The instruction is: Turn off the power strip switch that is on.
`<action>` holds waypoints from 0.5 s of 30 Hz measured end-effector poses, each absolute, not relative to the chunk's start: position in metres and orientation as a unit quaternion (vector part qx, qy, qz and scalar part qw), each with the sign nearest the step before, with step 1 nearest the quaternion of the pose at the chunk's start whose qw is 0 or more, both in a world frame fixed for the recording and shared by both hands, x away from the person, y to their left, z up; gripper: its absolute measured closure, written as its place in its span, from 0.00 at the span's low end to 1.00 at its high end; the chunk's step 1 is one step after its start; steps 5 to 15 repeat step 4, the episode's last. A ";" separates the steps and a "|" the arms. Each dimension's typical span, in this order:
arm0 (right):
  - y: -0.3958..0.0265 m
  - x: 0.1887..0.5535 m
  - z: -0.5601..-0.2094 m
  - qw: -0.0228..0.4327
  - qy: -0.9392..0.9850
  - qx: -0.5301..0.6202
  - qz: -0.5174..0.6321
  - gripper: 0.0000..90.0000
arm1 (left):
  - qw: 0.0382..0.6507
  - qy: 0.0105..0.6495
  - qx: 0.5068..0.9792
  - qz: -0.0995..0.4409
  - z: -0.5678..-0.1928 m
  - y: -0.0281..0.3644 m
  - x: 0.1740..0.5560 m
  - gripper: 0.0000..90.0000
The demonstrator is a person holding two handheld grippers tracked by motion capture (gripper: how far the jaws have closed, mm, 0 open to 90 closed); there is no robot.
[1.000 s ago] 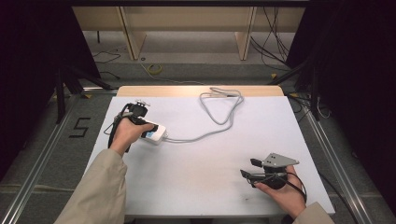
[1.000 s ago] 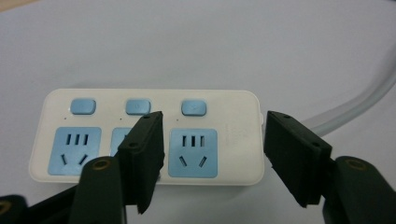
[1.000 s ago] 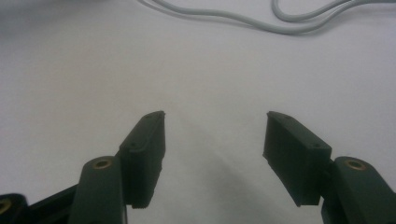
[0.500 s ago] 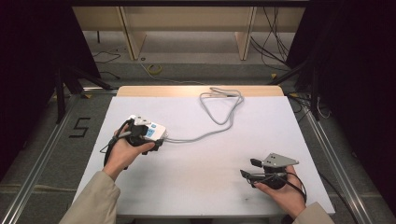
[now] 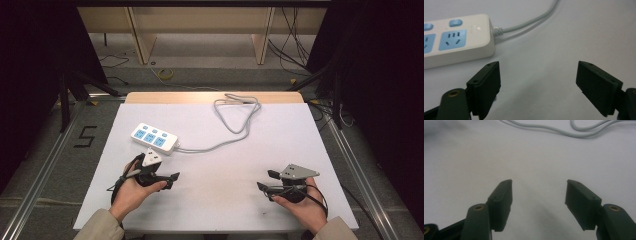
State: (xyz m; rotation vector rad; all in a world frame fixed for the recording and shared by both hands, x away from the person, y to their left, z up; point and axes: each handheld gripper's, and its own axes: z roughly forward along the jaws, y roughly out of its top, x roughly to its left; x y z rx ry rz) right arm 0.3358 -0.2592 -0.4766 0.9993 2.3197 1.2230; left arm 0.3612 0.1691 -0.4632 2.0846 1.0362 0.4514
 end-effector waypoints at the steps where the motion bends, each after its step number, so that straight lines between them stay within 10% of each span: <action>1: -0.259 0.336 -0.477 0.167 0.815 0.351 0.430 0.44 | 0.374 0.403 0.816 0.178 -0.464 0.168 0.360 0.21; 15: -0.259 0.336 -0.476 0.167 0.815 0.351 0.430 0.44 | 0.372 0.400 0.817 0.181 -0.467 0.166 0.356 0.21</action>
